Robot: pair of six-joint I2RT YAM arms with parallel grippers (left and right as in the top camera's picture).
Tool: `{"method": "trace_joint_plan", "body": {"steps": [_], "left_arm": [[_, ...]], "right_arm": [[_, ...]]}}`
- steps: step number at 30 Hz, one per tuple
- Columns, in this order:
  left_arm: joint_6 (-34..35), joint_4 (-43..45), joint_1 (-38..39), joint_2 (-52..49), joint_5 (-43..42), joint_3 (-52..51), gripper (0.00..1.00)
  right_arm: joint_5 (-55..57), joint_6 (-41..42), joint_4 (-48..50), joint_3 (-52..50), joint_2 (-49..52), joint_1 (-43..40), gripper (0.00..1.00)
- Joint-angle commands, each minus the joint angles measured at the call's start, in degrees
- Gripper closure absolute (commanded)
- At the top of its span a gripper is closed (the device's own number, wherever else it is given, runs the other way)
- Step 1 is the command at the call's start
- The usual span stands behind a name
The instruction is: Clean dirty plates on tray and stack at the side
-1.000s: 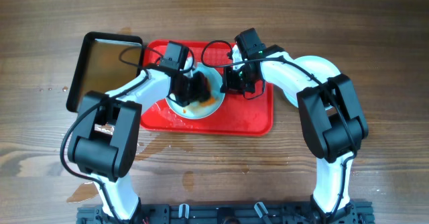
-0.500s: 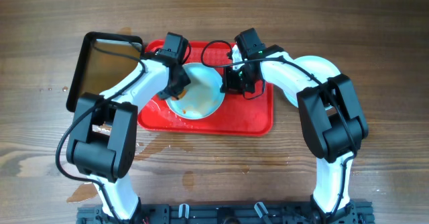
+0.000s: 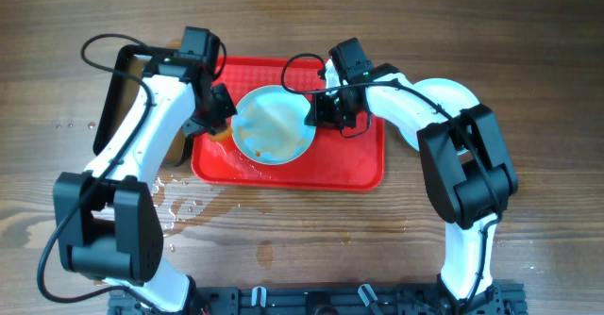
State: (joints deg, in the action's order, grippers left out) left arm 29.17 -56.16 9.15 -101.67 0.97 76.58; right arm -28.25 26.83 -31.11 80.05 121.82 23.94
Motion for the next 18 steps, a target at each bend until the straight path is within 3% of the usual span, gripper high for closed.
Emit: {"method": "trace_joint_plan", "body": {"steps": [1, 3, 5, 6, 14, 18], "left_arm": [[-2.0, 2.1, -2.7, 0.6, -0.7, 1.0, 0.96], [-2.0, 2.8, -3.2, 0.6, -0.8, 1.0, 0.96], [-2.0, 3.2, -3.3, 0.6, -0.8, 1.0, 0.96], [-2.0, 3.2, -3.3, 0.6, -0.8, 1.0, 0.96], [-2.0, 3.2, -3.3, 0.6, -1.0, 1.0, 0.96], [-2.0, 3.2, -3.3, 0.6, -1.0, 1.0, 0.96]], "right_arm": [[3.9, 0.3, 0.5, -0.3, 1.6, 0.0, 0.78], [4.3, 0.3, 0.5, -0.3, 1.6, 0.3, 0.78], [4.5, 0.3, 0.5, -0.3, 1.6, 1.0, 0.94], [4.5, 0.3, 0.5, -0.3, 1.6, 1.4, 0.96], [5.8, -1.5, -2.3, -0.2, -4.9, -0.2, 0.96], [22.4, -1.6, -6.1, -0.2, -15.4, -0.5, 0.96]]}}
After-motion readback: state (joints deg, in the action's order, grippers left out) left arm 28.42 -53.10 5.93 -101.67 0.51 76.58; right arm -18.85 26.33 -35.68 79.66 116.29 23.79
